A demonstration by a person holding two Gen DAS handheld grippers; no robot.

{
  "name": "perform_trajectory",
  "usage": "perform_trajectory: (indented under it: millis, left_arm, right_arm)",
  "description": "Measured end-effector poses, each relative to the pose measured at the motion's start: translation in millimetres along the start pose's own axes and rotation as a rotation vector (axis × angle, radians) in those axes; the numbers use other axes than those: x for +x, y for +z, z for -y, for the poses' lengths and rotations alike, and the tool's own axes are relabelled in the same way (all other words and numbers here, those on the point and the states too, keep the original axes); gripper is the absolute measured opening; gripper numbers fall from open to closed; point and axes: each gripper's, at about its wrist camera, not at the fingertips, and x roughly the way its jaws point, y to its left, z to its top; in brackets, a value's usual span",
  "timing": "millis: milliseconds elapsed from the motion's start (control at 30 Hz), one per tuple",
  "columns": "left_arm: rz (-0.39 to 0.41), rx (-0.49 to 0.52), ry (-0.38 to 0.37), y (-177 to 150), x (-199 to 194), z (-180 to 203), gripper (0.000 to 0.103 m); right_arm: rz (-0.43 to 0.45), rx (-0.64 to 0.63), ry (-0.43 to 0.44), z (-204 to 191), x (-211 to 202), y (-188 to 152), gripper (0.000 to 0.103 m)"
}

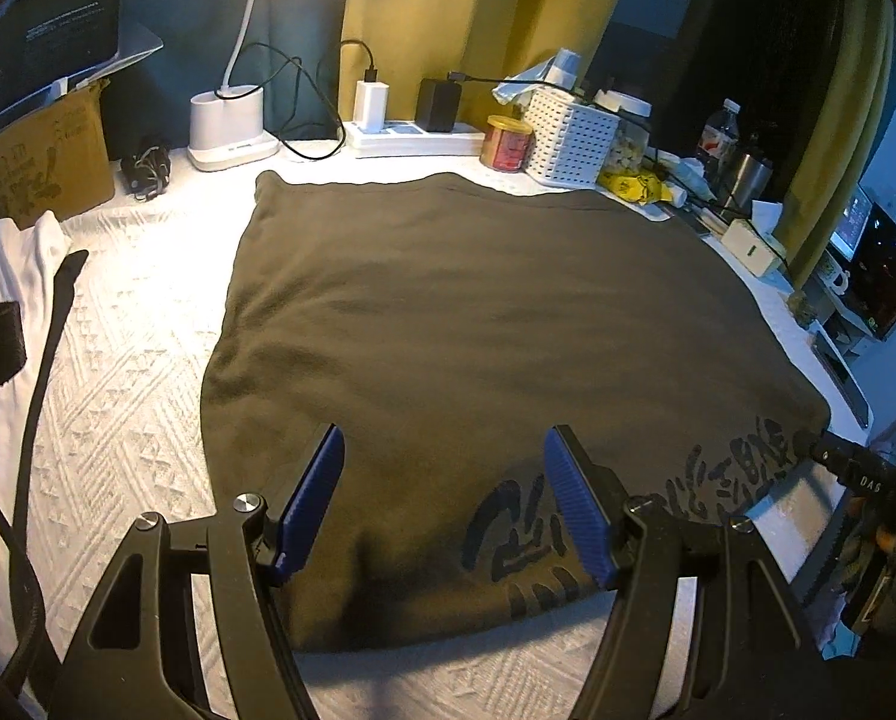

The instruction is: Fold small clothes

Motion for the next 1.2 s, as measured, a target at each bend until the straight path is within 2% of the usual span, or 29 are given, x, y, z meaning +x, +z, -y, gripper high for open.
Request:
perform_trajectory:
  millis: [567, 967, 1067, 1133, 1200]
  left_arm:
    - [-0.018, -0.040, 0.031, 31.7, 26.2, -17.4, 0.069]
    - [-0.028, -0.064, 0.033, 52.7, 45.1, -30.0, 0.069]
    - [-0.030, -0.062, 0.041, 57.3, 48.5, -34.0, 0.069]
    - [-0.026, -0.066, 0.049, 60.2, 50.3, -37.8, 0.069]
    - [-0.020, -0.062, 0.060, 63.2, 52.3, -41.0, 0.069]
  right_arm:
    - [0.014, 0.063, 0.091, -6.5, 50.4, 54.7, 0.077]
    - [0.010, 0.083, 0.080, -6.8, 92.3, 101.2, 0.077]
    - [0.011, 0.068, 0.072, -6.5, 99.9, 109.0, 0.066]
    - [0.004, 0.049, 0.057, -7.7, 106.1, 113.8, 0.041]
    - [0.003, 0.035, 0.053, -8.2, 109.0, 116.7, 0.033]
